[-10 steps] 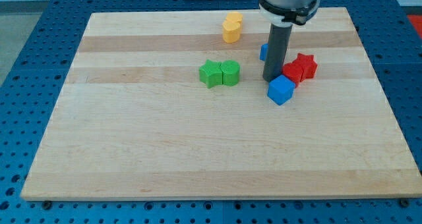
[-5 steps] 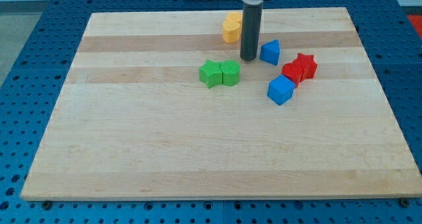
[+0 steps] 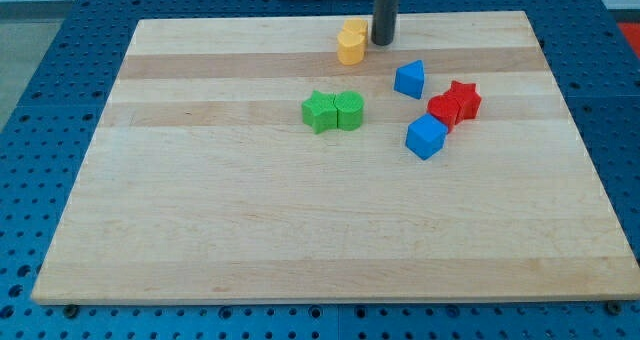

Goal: Push the yellow hexagon to the top left

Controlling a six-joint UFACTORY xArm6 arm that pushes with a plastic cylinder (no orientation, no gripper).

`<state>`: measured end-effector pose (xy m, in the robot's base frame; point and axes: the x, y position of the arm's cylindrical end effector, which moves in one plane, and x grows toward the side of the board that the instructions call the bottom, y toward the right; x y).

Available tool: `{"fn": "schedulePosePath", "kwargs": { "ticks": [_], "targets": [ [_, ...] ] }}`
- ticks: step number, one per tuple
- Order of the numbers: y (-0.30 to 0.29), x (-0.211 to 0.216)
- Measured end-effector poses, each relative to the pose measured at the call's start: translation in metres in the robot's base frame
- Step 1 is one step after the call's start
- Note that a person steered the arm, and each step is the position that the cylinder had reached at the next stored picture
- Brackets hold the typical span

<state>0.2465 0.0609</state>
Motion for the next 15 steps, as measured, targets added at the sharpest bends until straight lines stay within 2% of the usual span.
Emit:
{"fn": "schedulePosePath", "kwargs": {
  "ticks": [2, 5, 6, 10, 12, 15],
  "targets": [
    [-0.056, -0.002],
    [-0.064, -0.037],
    [-0.081, -0.037],
    [-0.185, -0.018],
    [-0.209, 0.002],
    [-0.246, 0.005]
  ]
}}
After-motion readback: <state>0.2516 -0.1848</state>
